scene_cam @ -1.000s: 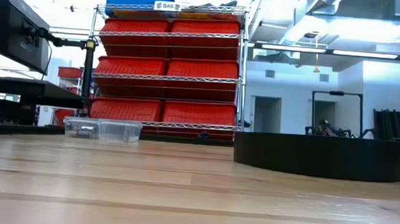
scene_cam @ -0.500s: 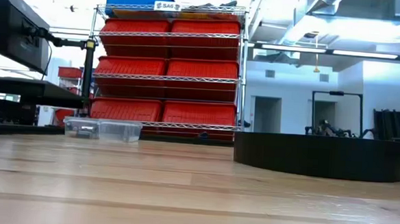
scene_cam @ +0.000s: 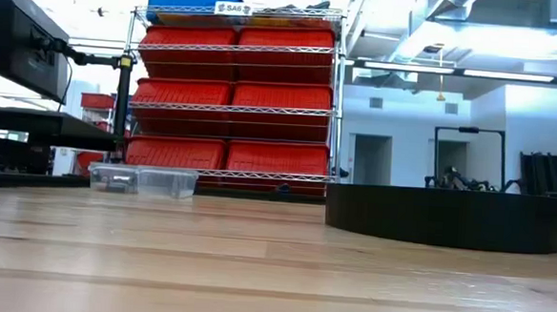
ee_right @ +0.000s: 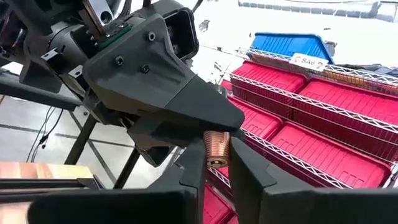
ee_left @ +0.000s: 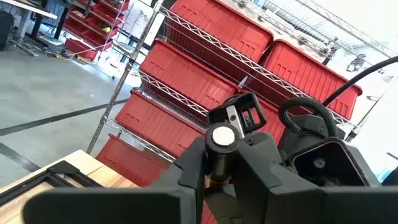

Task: Insert battery
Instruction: Insert the brown battery into the wall clock

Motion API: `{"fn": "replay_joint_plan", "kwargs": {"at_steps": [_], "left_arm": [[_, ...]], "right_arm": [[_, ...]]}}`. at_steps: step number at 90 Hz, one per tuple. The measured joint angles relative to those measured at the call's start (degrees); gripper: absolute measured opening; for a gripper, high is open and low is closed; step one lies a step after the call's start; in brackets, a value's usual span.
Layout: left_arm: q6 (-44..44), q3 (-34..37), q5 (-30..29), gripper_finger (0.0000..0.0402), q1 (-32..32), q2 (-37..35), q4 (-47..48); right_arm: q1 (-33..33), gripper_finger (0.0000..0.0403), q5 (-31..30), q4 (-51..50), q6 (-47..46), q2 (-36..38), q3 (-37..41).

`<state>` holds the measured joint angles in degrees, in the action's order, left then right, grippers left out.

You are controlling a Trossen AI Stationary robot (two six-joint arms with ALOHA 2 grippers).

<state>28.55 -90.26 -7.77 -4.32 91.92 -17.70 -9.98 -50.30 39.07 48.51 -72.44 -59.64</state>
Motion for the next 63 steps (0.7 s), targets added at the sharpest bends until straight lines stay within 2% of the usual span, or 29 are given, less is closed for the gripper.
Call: {"fn": "replay_joint_plan", "kwargs": {"at_steps": [19,33,47,63], "left_arm": [[-0.7,0.0,0.3,0.0041,-0.3,0.0,0.2],[-6.2,0.0,2.0,0.0048,-0.3,0.0,0.1],[-9.3,0.0,3.3,0.0093,-1.0,-0.2,1.0],[-11.1,0.2,4.8,0.0143,-2.5,-2.0,8.4]], "right_arm": [[-0.2,0.0035,-0.6,-0.3,0.0,0.0,0.0],[-0.2,0.0035,-0.6,-0.5,0.2,0.0,0.0],[-0.2,0.0035,-1.0,-0.5,0.2,0.0,0.0],[-0.8,0.0035,-3.8,0.1,0.3,0.7,-0.2]]}}
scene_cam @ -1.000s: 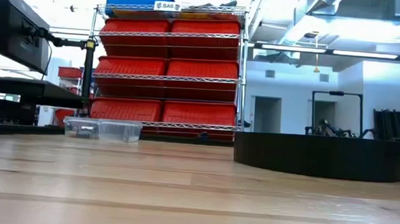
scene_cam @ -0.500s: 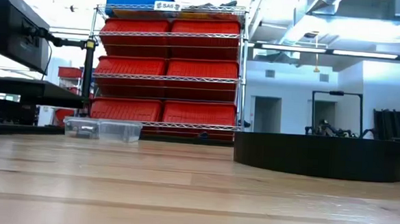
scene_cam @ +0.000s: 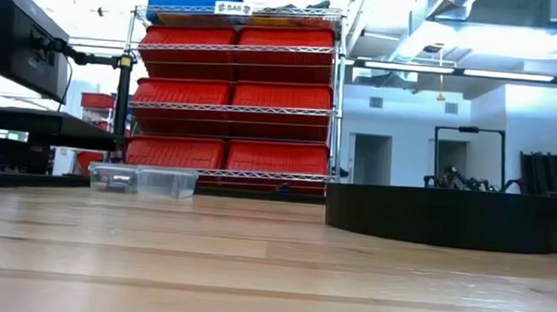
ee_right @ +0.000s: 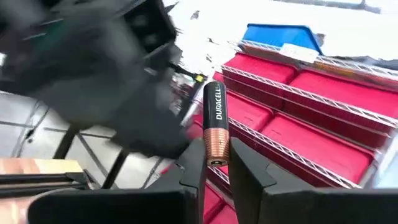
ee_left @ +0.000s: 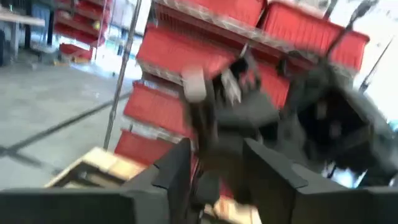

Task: Insert battery
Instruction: Insert the brown battery into the wall clock

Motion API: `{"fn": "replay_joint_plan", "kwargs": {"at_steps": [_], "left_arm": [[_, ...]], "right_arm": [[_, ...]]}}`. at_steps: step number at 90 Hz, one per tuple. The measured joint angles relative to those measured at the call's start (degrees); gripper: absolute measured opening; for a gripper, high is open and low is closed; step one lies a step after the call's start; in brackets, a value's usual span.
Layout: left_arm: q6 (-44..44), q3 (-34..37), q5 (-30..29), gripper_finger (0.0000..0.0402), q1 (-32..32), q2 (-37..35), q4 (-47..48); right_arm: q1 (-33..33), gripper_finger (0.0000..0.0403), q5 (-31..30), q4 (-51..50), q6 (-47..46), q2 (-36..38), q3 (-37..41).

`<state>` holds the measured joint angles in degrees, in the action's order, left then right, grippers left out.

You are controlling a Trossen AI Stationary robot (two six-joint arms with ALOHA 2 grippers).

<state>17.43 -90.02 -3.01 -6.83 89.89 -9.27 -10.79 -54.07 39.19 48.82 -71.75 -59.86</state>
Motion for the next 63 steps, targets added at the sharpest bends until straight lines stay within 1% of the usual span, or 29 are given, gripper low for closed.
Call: {"fn": "replay_joint_plan", "kwargs": {"at_steps": [17,25,30,40,47,56,63], "left_arm": [[-7.8,0.0,-1.1,0.0152,-1.3,-4.3,11.0],[-13.1,0.0,-1.2,0.0152,-1.5,-6.0,14.8],[-17.0,0.0,-1.2,0.0152,-1.5,-7.1,16.6],[-22.5,-0.1,-1.4,0.0153,-1.5,-8.7,18.1],[-24.7,-0.2,-0.9,0.0153,-1.6,-9.1,18.6],[-26.8,-0.1,3.7,0.0153,-1.6,-9.1,19.5],[-28.3,-0.2,8.6,0.0153,-1.6,-8.7,20.2]], "right_arm": [[-1.6,0.0034,-2.1,-0.7,2.1,0.6,0.0],[-2.8,0.0034,-3.2,-1.1,1.9,1.8,0.0],[-3.6,0.0034,-3.8,-3.1,0.4,2.7,0.0],[-5.2,0.0034,-3.7,-10.5,-8.3,4.0,0.0],[-6.0,0.0034,-1.9,-18.0,-15.9,4.7,0.0],[-6.1,0.0034,3.9,-26.7,-26.1,4.7,0.0],[-5.5,0.0034,7.2,-29.8,-31.8,3.8,0.1]]}}
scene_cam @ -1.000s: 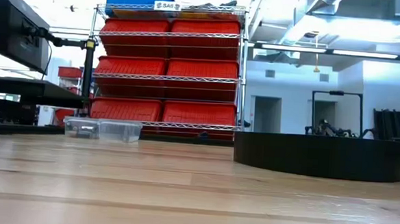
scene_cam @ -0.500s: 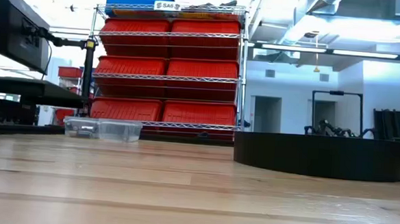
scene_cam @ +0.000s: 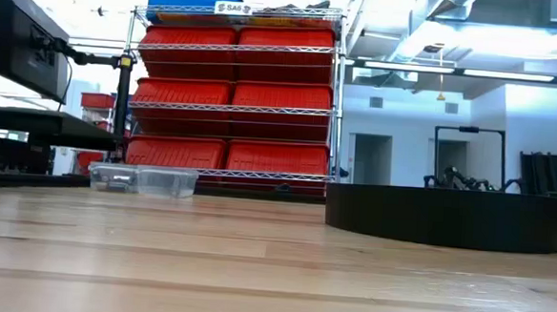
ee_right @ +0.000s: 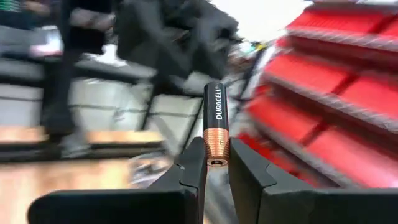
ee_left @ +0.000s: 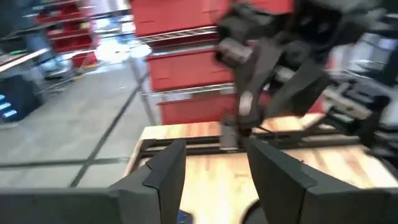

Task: Insert battery
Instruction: Insert the brown battery into the wall clock

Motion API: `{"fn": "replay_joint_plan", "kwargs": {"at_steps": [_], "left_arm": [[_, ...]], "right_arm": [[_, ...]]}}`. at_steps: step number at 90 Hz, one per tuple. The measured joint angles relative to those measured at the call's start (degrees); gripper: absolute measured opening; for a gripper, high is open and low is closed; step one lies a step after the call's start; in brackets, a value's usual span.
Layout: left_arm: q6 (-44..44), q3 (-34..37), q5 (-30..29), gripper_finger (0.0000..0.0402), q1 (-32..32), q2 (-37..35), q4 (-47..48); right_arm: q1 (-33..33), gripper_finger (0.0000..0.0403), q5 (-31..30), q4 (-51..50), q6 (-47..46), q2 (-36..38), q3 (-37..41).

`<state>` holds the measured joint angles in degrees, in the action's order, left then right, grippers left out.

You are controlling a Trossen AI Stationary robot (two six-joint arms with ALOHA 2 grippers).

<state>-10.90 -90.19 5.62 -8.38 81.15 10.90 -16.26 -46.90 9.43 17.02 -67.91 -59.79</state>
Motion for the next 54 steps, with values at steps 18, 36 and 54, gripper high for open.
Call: {"fn": "replay_joint_plan", "kwargs": {"at_steps": [18,36,54], "left_arm": [[-1.9,-0.1,4.9,0.0153,0.2,1.7,2.1],[-1.9,-0.1,6.6,0.0153,0.4,3.4,2.4],[-2.2,0.0,9.1,0.0153,0.6,4.4,2.2]], "right_arm": [[1.3,0.0034,6.0,-3.6,-5.7,-0.8,0.0],[2.3,0.0034,11.9,-5.1,-7.1,-0.8,0.0],[3.3,0.0034,12.3,-6.1,-8.6,-1.6,0.1]]}}
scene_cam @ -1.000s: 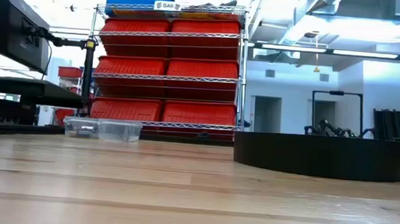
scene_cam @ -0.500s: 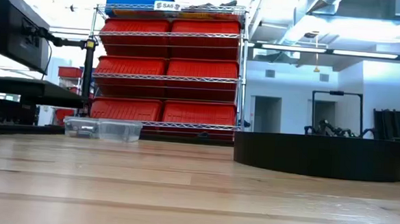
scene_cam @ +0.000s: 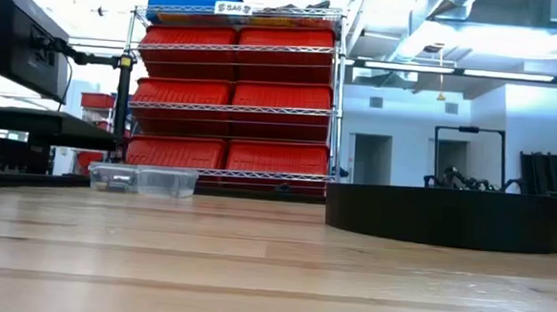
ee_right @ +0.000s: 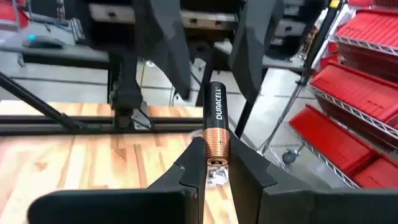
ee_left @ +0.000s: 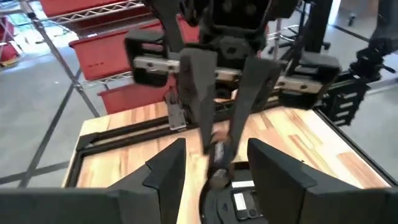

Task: Insert battery
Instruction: Insert the brown battery into the wall clock

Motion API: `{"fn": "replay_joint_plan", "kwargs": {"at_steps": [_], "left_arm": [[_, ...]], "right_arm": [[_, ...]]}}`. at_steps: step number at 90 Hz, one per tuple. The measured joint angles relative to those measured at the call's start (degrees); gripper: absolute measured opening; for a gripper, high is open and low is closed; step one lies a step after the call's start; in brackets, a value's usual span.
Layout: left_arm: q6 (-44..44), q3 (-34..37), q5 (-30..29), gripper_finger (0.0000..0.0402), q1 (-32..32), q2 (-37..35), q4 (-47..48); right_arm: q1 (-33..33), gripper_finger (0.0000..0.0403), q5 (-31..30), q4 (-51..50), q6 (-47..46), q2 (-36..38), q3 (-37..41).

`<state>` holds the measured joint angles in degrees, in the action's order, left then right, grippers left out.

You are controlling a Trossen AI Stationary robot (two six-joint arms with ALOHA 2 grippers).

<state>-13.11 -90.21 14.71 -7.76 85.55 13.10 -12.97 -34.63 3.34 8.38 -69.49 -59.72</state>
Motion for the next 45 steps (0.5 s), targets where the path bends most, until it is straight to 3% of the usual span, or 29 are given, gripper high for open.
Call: {"fn": "replay_joint_plan", "kwargs": {"at_steps": [45], "left_arm": [[-1.8,0.0,0.0,0.0121,0.1,1.7,-0.1]], "right_arm": [[0.0,0.0034,0.3,0.2,1.1,0.1,0.0]]}}
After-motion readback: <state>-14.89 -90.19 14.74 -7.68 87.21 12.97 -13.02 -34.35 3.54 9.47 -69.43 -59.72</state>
